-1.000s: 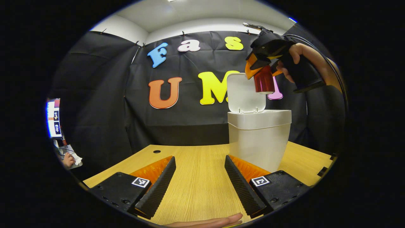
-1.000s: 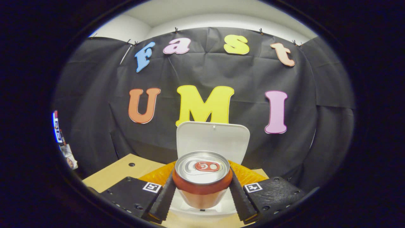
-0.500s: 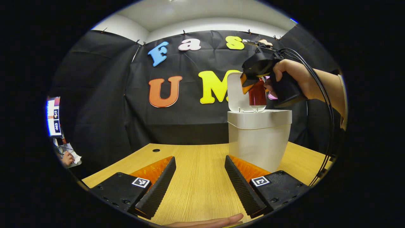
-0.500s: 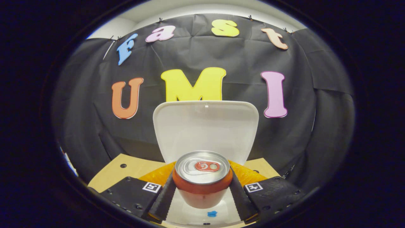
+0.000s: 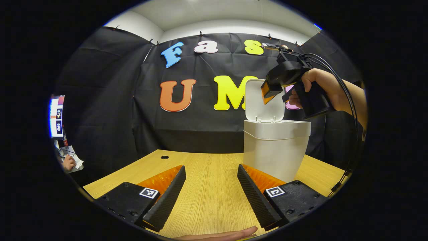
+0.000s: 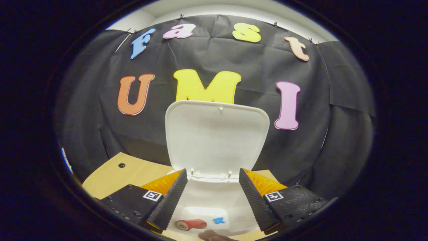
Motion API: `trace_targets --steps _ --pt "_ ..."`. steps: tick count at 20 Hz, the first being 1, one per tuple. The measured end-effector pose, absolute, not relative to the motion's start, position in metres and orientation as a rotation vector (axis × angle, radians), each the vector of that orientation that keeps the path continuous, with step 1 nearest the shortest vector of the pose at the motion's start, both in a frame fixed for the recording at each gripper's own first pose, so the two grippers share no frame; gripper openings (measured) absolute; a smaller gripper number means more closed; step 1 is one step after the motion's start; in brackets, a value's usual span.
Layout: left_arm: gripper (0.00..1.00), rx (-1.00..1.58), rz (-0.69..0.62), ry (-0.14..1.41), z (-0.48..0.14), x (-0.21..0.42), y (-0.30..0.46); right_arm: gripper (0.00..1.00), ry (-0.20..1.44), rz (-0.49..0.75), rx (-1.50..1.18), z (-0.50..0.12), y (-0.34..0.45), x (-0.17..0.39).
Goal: Press the lid of the desktop garbage bin to open it, pick up the crumpled paper on the desktop and throw it into the bin, then pick up the pop can on the desktop and drop it into the bin, and finally close the garbage bin lid.
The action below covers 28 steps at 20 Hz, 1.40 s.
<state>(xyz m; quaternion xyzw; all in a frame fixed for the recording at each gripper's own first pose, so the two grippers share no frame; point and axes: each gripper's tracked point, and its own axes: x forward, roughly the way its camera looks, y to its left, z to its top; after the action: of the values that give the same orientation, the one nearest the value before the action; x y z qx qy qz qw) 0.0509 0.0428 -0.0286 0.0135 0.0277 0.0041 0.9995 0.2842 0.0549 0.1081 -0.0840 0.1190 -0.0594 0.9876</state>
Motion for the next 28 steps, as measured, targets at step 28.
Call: trace_targets --steps 28 --pt "1.00 -0.010 -0.052 0.074 -0.030 0.055 0.054 0.94 0.048 -0.288 -0.148 0.217 0.046 0.348"
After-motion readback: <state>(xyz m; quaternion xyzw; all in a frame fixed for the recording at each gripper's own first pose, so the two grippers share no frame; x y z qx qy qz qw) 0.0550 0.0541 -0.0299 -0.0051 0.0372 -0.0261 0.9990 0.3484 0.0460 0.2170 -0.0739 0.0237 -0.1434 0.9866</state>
